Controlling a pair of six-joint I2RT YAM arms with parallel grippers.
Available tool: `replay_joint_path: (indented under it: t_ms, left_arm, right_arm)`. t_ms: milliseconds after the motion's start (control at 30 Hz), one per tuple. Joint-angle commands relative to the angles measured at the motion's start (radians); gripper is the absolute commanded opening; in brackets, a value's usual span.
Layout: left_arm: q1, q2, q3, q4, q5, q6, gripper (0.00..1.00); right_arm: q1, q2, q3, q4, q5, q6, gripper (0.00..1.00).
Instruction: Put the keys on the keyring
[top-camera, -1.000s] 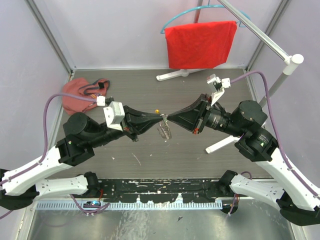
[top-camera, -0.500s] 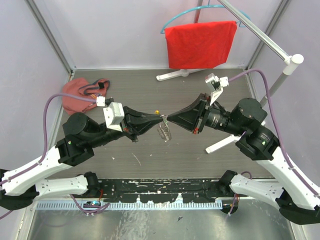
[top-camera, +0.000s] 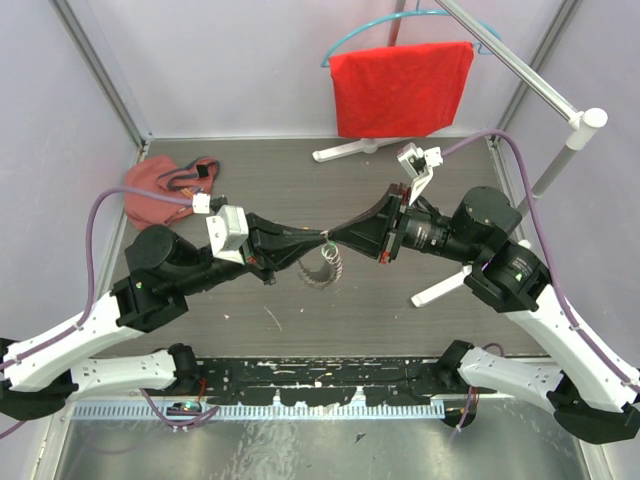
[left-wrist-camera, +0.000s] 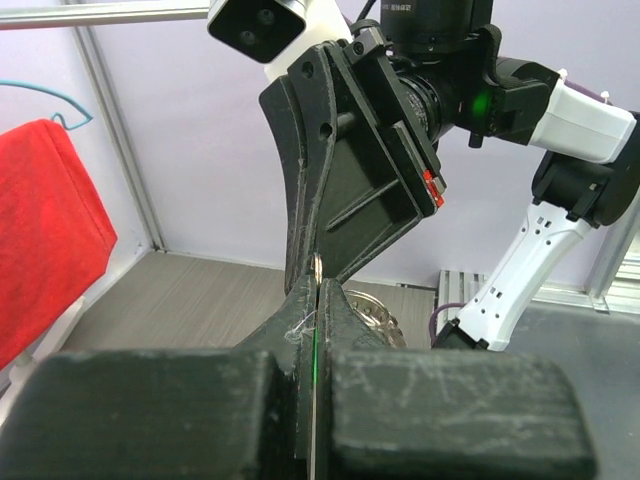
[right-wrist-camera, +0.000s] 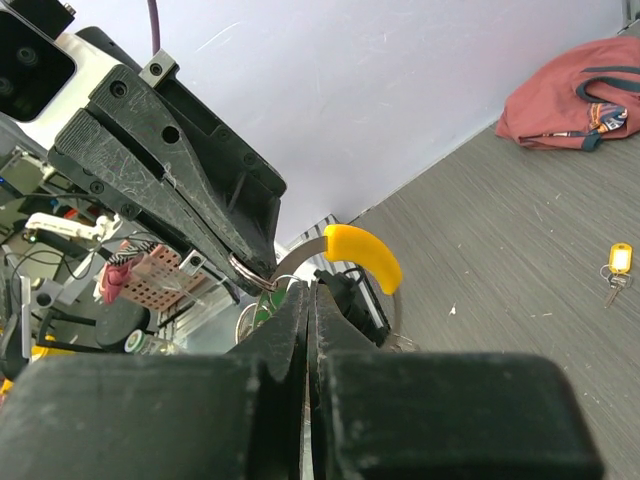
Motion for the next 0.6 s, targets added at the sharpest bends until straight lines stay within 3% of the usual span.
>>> replay_joint_path:
  t_ms: [0, 567]
  left_arm:
    - [-0.004, -0.003, 0.022, 0.059, 0.017, 0.004, 0.0]
    - [-0.004, 0.007, 0.033, 0.031, 0.031, 0.004, 0.0]
  right_arm:
    - [0.002, 0.009, 0.035, -0.006, -0.027, -0.016, 0.01]
    - [0.002, -0.028, 0.05, 0.086, -0.007, -0.038, 0.01]
